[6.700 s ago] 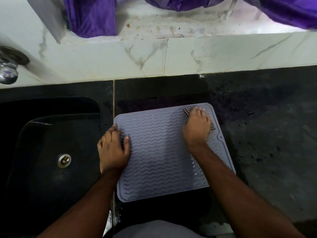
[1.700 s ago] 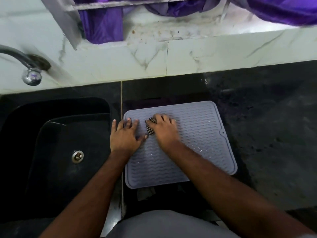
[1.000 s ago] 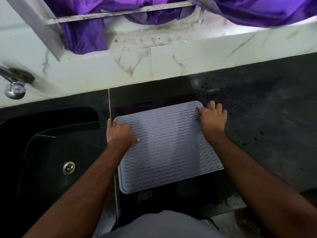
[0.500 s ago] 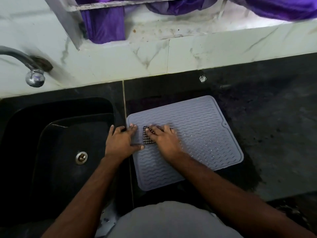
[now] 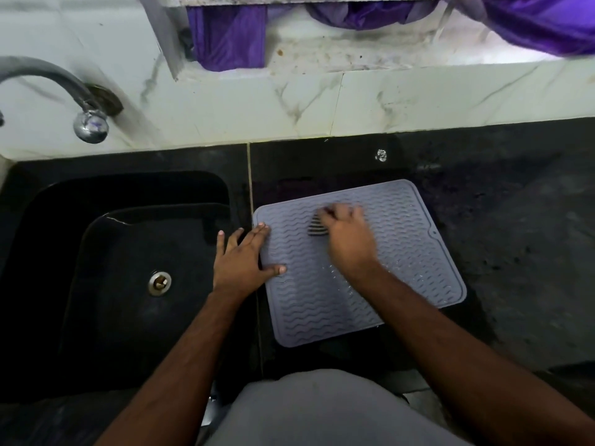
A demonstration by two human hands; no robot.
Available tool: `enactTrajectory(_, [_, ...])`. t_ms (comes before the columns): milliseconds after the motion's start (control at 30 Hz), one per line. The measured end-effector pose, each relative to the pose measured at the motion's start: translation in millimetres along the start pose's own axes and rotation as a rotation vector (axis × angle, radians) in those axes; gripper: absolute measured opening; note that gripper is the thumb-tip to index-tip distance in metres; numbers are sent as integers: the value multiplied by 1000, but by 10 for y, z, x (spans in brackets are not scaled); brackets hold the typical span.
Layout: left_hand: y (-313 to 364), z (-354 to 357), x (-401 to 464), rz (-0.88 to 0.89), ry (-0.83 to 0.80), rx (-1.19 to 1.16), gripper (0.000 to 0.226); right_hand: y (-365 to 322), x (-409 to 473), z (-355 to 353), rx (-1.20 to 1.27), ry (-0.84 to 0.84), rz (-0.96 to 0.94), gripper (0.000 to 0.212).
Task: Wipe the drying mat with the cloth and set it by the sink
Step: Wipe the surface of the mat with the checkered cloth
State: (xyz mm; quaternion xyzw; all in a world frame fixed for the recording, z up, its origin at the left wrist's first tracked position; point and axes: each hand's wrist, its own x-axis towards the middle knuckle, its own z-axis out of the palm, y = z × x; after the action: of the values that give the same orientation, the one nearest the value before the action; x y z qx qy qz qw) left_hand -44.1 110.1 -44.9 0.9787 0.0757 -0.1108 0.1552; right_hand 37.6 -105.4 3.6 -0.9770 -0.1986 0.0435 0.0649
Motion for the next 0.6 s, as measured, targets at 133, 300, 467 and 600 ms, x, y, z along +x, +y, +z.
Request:
enactTrajectory(133, [-21, 6, -30, -6, 50, -61, 119, -647, 59, 146, 149, -123, -224, 74])
enactTrajectory(300, [-60, -11, -18, 7, 24, -44, 125, -668, 1, 368, 76, -149, -406, 53])
enactTrajectory(467, [-139, 47, 20, 17, -13, -53, 132, -215, 37, 167, 26, -230, -498, 27])
enactTrajectory(600, [-189, 62, 15, 40, -49, -134, 147, -462, 181, -2, 147, -192, -336, 39])
